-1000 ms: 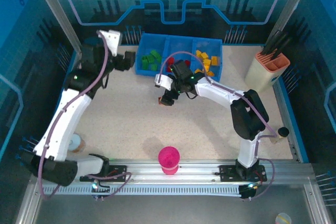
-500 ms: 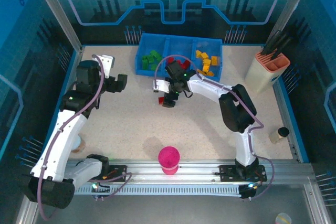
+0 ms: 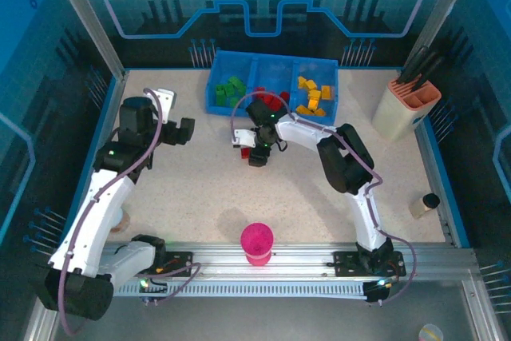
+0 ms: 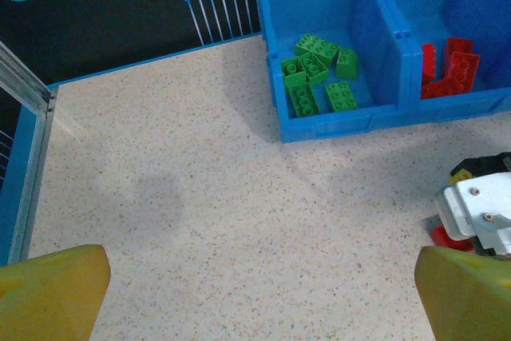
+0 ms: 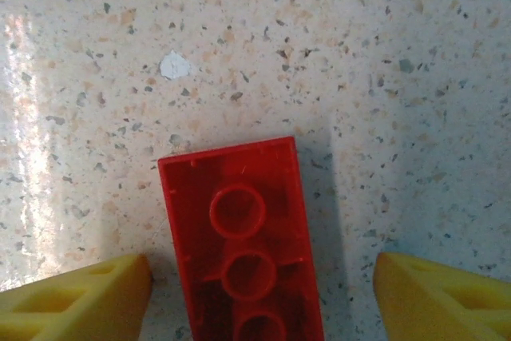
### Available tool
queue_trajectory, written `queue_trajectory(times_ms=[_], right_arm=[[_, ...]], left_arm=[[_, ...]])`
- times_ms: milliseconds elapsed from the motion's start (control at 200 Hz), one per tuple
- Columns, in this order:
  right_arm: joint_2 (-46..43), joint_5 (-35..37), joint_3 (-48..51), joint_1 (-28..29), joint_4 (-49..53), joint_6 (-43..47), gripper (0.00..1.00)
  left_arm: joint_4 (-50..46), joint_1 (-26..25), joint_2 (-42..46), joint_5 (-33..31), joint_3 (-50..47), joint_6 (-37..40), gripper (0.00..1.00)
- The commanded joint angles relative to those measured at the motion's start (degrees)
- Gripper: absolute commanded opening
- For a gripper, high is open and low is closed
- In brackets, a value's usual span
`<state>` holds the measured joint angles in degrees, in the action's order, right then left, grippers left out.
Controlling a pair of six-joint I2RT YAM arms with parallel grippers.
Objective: Sort the legos into containers by color
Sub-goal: Pick up the lego from the center of the table.
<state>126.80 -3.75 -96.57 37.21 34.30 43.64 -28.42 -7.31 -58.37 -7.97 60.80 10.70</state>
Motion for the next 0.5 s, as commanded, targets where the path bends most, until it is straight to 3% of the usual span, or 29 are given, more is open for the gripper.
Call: queue_trajectory(times_ms=[0,235,400,495], right_arm=[[2.5,0.7,-2.0,0.6,1.2,0.1,0.68],[3.5,3.3,-0.7,1.2,0.4,1.3,0.56],[3.0,3.6,-0.3,1.1,0.6,1.1,0.37],[1.3,4.6,-0.5,0.5,1.1,-0.2,0.33]], left_arm=[[1.9,0.6,0.3,-0.8,-0.9,0.9,0.99],[1.8,0.7,-0.9,-1.0,-0.2,0.8,0.99],[1.7,0.7,-1.2,-1.1,-0.2,0.7,0.99],[2.0,0.7,-1.1,-1.5,-0.6,0.7,0.99]])
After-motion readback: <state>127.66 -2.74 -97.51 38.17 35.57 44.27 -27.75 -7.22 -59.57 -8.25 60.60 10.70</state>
